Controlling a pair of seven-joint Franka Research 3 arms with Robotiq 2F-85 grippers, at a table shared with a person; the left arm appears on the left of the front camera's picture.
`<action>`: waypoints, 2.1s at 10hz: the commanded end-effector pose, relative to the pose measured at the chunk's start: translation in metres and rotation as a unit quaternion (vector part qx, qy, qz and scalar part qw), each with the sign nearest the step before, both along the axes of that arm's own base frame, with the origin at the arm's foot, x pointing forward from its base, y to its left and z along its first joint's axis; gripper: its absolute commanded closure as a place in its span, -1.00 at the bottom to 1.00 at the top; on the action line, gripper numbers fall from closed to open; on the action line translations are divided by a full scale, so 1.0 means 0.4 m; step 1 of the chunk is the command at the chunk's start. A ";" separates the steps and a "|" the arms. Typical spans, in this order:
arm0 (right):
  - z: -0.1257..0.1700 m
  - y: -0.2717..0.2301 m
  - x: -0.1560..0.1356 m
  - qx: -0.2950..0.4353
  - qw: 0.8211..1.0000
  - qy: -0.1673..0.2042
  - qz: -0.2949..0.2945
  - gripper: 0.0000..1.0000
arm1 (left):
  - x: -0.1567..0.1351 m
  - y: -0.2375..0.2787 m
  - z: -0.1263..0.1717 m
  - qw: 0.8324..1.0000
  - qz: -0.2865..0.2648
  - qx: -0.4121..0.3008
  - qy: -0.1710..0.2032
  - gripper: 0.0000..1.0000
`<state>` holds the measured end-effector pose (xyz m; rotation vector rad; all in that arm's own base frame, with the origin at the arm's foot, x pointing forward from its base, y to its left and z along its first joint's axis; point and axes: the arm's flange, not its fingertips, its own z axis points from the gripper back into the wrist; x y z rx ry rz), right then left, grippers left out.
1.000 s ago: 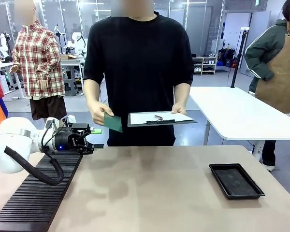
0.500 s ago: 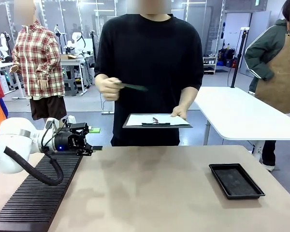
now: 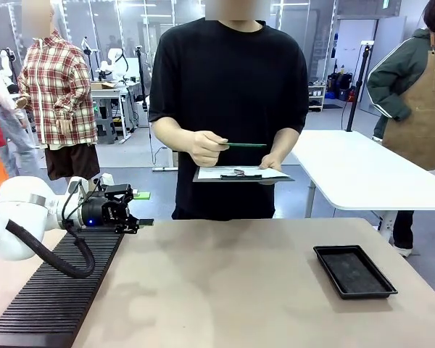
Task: Inspect the PCB.
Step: Pick up the Blank PCB that the human is holding.
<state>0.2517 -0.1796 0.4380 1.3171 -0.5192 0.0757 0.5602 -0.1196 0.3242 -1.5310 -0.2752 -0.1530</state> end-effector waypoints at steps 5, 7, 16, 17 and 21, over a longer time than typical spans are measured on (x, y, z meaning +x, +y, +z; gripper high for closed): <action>0.005 0.000 0.001 0.005 1.000 -0.008 -0.001 -1.00 | 0.000 0.000 0.000 1.000 0.000 0.000 0.000 -0.96; 0.005 0.000 0.001 0.005 1.000 -0.008 -0.001 -1.00 | -0.037 0.014 0.106 0.999 -0.045 0.011 -0.017 -1.00; 0.005 0.000 0.001 0.005 1.000 -0.008 -0.001 -1.00 | -0.551 0.672 0.436 0.994 0.072 0.039 -0.066 -1.00; 0.005 0.000 0.001 0.005 1.000 -0.008 -0.001 -1.00 | -0.599 0.745 0.421 0.995 0.051 0.049 -0.073 -1.00; 0.005 0.000 0.001 0.005 1.000 -0.008 -0.001 -1.00 | -0.696 0.869 0.350 0.994 0.057 0.019 -0.091 -1.00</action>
